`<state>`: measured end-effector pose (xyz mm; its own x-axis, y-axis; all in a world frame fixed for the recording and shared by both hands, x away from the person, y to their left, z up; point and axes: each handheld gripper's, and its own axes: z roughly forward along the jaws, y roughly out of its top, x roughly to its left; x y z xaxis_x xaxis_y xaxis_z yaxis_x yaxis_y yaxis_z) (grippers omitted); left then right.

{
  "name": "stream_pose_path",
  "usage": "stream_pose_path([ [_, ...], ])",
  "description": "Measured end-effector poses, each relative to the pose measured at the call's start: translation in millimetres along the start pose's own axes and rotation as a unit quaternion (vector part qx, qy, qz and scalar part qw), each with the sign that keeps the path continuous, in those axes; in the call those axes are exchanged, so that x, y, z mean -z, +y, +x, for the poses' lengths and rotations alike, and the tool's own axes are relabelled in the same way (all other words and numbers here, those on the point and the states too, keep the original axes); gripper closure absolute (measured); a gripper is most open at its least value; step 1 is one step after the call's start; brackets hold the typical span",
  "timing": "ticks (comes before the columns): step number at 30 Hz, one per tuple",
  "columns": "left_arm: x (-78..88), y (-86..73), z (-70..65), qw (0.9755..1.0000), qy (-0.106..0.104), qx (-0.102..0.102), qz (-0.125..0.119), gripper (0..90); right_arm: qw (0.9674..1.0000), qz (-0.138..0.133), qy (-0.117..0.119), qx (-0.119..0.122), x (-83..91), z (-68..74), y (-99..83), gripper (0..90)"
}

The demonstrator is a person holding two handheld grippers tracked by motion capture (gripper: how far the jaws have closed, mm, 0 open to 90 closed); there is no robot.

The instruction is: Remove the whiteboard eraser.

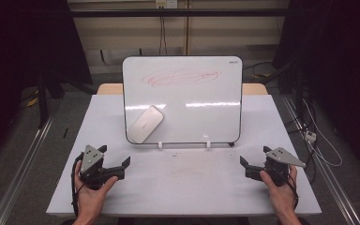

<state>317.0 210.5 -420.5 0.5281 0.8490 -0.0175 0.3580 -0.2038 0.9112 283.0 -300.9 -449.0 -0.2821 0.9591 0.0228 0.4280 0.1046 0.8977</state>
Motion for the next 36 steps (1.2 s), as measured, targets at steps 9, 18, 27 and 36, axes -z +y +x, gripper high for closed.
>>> stream_pose_path([
  [9, -9.6, 1.1, -3.8, 0.9993, -0.013, -0.015, 0.03, 5.4, 1.0, 0.0, 0.0, -0.007, -0.3, -2.2, -0.7, 4.4],
  [18, -17.0, 9.8, -9.4, 0.9987, -0.031, -0.025, 0.032, 6.0, 1.0, 0.001, 0.006, -0.006, -1.4, -1.2, -0.7, 4.7],
  [27, -26.6, 22.2, -10.4, 0.9981, -0.032, -0.045, 0.028, 6.2, 0.9999, 0.007, 0.009, -0.007, -4.4, -1.6, -0.8, 4.9],
  [36, -32.3, 34.7, -13.2, 0.9973, -0.042, -0.058, 0.017, 5.3, 0.9999, 0.007, 0.015, -0.005, -4.7, 0.2, 0.5, 5.4],
])
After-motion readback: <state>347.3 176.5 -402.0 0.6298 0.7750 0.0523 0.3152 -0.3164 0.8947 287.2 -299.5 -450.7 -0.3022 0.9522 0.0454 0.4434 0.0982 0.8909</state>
